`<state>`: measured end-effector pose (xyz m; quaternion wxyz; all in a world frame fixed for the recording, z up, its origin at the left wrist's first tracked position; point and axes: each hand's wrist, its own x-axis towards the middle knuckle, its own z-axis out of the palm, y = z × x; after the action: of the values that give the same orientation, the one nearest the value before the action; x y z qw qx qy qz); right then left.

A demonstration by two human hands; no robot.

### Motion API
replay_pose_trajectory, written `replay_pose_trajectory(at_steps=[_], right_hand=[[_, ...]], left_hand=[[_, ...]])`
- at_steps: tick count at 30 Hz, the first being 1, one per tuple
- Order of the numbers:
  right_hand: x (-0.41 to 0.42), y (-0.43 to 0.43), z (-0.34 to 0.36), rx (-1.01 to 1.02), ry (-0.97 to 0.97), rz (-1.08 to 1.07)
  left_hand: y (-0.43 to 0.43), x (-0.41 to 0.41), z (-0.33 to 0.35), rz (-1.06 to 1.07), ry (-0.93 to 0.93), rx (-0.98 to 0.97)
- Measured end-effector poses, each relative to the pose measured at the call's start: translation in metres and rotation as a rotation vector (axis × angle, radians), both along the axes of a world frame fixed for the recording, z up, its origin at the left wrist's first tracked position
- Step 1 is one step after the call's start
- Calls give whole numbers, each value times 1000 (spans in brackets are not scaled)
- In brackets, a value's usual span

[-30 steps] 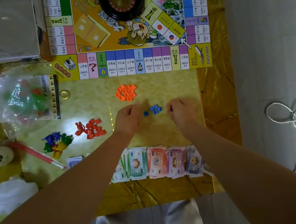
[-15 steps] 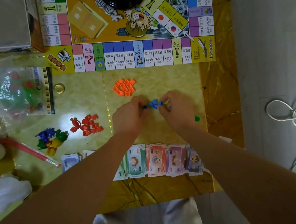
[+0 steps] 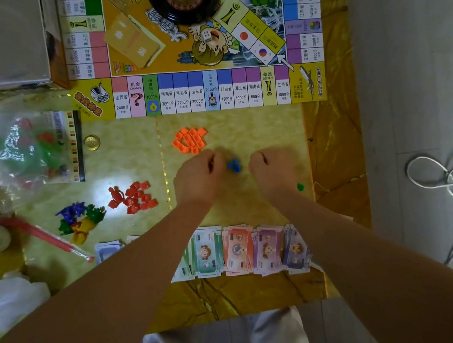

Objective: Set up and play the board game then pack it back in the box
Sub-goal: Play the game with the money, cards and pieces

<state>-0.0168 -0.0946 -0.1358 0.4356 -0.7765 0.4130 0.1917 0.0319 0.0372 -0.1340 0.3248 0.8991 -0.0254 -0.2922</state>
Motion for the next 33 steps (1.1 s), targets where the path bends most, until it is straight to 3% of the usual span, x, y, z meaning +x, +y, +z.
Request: replay_pose_trajectory(at_steps=[4, 12, 16, 18, 21, 23, 26, 29, 33], right_hand=[[-6, 6, 0, -227, -54, 195], [-8, 13, -4, -235, -32, 331], [-6, 11, -10, -203, -15, 281], [-4, 9, -12, -80, -53, 105], [1, 6, -6, 432, -185, -373], [5, 2, 1, 610, -181, -483], [12, -1, 5, 664, -162, -529], [12, 1, 5, 459, -117, -412], [12, 7, 2, -120, 26, 73]], left_hand=[[1, -4, -4, -172, -115, 30], [0, 0, -7, -289, -168, 117], [3, 5, -7, -199, -119, 53], [6, 4, -5, -69, -38, -38], [8, 4, 1, 283, 271, -327], [6, 5, 4, 452, 510, -463], [9, 6, 6, 474, 655, -535], [14, 8, 5, 426, 745, -606], [18, 13, 3, 444, 744, -630]])
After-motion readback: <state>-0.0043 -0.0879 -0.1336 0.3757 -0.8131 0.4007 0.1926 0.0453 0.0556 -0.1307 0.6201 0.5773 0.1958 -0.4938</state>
